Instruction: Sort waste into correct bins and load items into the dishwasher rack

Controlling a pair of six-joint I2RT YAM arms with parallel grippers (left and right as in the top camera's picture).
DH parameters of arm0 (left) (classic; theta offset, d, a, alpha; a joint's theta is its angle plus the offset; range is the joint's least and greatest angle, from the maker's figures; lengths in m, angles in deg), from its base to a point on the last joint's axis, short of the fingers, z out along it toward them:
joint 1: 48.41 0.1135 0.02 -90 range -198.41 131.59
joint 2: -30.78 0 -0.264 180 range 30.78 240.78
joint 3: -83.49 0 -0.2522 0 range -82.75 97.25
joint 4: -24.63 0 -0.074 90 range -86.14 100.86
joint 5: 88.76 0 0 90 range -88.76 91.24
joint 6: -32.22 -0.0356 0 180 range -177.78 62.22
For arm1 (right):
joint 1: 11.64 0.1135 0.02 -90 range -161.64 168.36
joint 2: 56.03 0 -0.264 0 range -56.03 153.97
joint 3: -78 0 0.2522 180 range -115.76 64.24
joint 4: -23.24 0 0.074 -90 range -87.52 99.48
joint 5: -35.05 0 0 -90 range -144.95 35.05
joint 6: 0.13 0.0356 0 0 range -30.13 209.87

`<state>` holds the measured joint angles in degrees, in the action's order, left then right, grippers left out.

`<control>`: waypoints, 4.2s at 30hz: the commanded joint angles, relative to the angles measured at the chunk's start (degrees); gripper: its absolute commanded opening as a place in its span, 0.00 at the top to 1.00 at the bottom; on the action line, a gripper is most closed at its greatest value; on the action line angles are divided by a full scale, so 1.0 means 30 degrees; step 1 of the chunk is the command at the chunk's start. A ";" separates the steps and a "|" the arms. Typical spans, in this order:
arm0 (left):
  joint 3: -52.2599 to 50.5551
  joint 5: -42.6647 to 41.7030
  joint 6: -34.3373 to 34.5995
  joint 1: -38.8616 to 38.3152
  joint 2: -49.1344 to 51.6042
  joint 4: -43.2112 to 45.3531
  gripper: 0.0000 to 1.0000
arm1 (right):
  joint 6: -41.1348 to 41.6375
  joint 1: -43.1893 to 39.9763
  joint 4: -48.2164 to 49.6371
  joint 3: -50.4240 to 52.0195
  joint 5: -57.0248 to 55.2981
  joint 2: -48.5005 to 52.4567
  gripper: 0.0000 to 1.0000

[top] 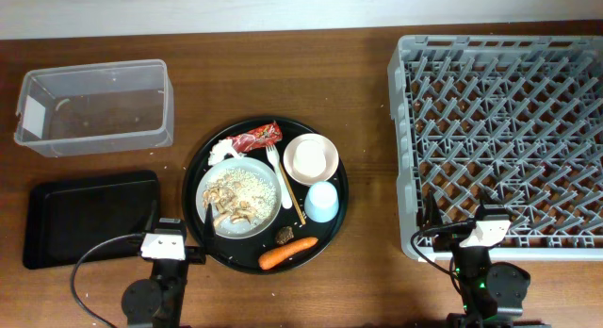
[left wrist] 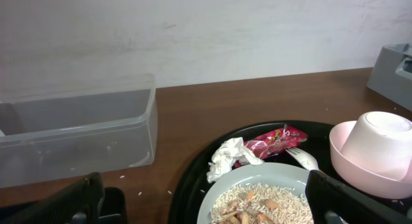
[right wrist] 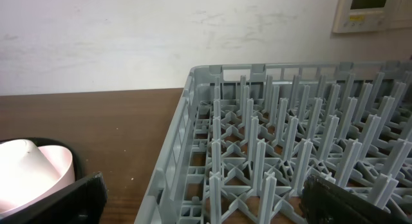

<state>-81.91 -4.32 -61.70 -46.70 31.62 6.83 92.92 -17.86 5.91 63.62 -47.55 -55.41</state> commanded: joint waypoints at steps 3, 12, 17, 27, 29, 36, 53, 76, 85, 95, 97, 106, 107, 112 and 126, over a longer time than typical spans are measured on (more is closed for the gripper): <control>-0.0117 0.0015 -0.0299 -0.0058 -0.0168 -0.0036 0.01 | 0.0058 0.0102 -0.0102 0.0102 -0.0102 -0.0138 0.01; -0.0117 0.0015 -0.0299 -0.0058 -0.0168 -0.0036 0.01 | 0.0058 0.0102 -0.0102 0.0102 -0.0102 -0.0146 0.01; -0.0117 0.0015 -0.0299 -0.0058 -0.0168 -0.0036 0.01 | 0.0058 0.0102 -0.0102 0.0102 -0.0102 -0.0138 0.01; -0.0117 0.0015 -0.0299 -0.0058 -0.0168 -0.0036 0.01 | 0.0058 0.0102 -0.0102 0.0102 -0.0102 -0.0146 0.01; -0.0117 0.0015 -0.0299 -0.0058 -0.0168 -0.0036 0.01 | 0.0058 0.0102 -0.0102 0.0102 -0.0102 -0.0138 0.01; -0.0117 0.0015 -0.0299 -0.0058 -0.0168 -0.0036 0.01 | 0.0058 0.0102 -0.0102 0.0102 -0.0102 -0.0146 0.01; -0.0117 0.0015 -0.0299 -0.0058 -0.0168 -0.0036 0.01 | 0.0058 0.0102 -0.0102 0.0102 -0.0102 -0.0146 0.01; -0.0117 0.0015 -0.0299 -0.0058 -0.0168 -0.0036 0.01 | 1.0222 0.0102 0.7373 0.0102 1.1118 -0.0146 0.01; -0.0117 0.0015 -0.0299 -0.0058 -0.0168 -0.0036 0.01 | 0.9180 0.0087 0.6207 -0.5974 0.9245 0.4255 0.02; -0.0117 0.0015 -0.0299 -0.0058 -0.0168 -0.0036 0.01 | 0.1464 0.5778 -0.7555 -2.3948 0.5909 2.2163 0.01; -0.0117 0.0015 -0.0299 -0.0058 -0.0168 -0.0036 0.01 | 0.1049 0.8655 -1.0273 -2.5966 0.0350 2.5004 0.01; -0.0117 0.0015 -0.0299 -0.0058 -0.0168 -0.0036 0.01 | 0.4167 1.4207 -1.4433 -2.6367 -0.2769 3.0847 0.01; -0.0117 0.0015 -0.0299 -0.0058 -0.0168 -0.0036 0.01 | 0.4167 1.4418 -1.4957 -2.6367 -0.2769 3.1204 0.01; -0.0117 0.0015 -0.0299 -0.0058 -0.0168 -0.0036 0.01 | 0.5829 1.4447 -1.8039 -2.6330 -0.2776 3.2261 0.01; -0.0117 0.0015 -0.0299 -0.0058 -0.0168 -0.0036 0.01 | 0.7162 1.4462 -1.6502 -2.6308 -0.2710 3.5889 0.12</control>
<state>-81.91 -4.30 -61.70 -46.70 31.40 6.79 111.82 25.53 -44.21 -14.71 -52.64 51.82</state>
